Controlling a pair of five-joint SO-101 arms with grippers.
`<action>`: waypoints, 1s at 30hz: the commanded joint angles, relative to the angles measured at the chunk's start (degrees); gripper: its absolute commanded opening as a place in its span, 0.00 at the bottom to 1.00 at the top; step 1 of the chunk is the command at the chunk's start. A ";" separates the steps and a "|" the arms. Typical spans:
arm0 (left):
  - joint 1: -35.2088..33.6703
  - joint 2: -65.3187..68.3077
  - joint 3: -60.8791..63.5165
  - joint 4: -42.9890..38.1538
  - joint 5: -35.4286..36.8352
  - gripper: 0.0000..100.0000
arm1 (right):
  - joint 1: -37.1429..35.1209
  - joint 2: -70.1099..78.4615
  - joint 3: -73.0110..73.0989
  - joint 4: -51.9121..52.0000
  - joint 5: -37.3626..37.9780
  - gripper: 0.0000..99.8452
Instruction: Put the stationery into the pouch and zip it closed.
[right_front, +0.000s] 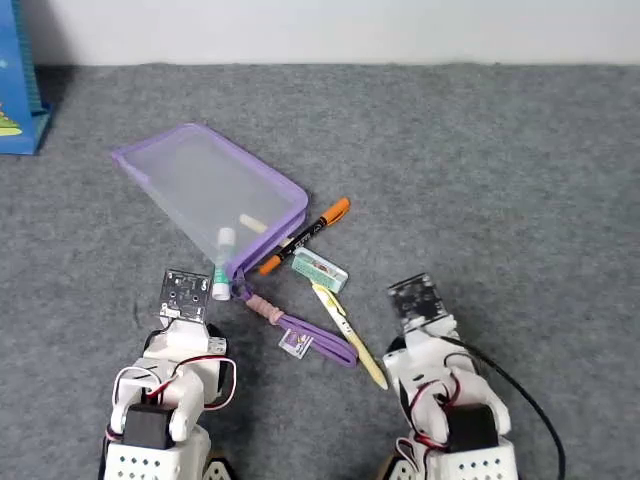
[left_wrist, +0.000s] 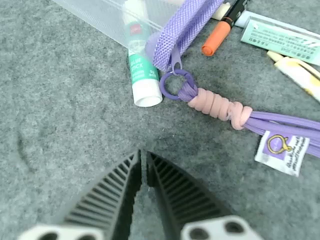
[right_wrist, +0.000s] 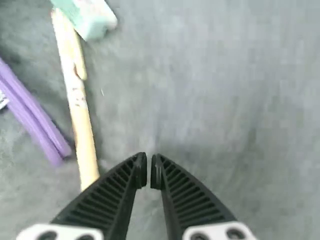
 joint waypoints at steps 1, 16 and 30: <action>0.00 -0.70 -0.48 0.09 0.35 0.02 | 0.57 -0.57 -4.48 -5.49 9.23 0.04; 0.00 -0.70 -0.48 0.09 0.35 0.02 | -11.74 6.20 -18.11 -0.84 8.88 0.04; 0.00 -0.70 -0.48 0.09 0.35 0.02 | -21.14 51.21 -27.43 -18.51 0.97 0.18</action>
